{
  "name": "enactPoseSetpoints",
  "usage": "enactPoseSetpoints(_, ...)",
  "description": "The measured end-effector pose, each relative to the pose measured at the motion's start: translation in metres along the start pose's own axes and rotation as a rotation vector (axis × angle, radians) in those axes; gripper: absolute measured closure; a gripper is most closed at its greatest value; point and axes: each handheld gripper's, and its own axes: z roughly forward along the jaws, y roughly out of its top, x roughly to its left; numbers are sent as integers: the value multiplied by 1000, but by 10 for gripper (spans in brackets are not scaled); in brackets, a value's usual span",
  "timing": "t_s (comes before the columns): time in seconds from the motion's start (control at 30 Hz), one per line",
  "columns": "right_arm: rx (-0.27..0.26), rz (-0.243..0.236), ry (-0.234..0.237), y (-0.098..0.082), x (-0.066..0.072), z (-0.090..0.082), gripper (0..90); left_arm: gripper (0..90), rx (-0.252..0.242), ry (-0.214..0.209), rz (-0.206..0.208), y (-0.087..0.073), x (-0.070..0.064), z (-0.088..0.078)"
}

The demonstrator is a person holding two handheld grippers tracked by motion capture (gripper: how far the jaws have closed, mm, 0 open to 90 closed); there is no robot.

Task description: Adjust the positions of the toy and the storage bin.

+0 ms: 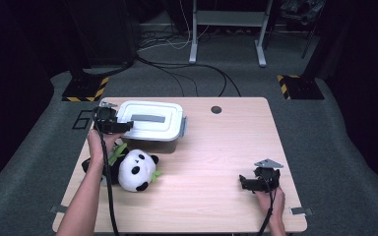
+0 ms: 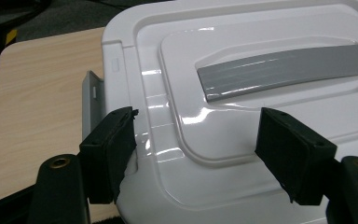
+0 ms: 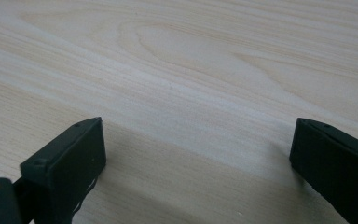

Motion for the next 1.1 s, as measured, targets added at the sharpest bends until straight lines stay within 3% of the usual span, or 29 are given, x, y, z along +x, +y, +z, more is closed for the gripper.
enactPoseSetpoints(0.33, 0, 0, 0, 0, 0, 0, 27, 283, -4, -39, 35, 7, -21, 10)
enactPoseSetpoints(0.63, -1, 0, 0, 0, 0, 0, 28, 290, 21, -30, 128, 14, -47, 19)
enactPoseSetpoints(1.1, 1, 0, 0, 0, 0, 0, 29, 289, 30, -65, 165, 22, -79, 29)
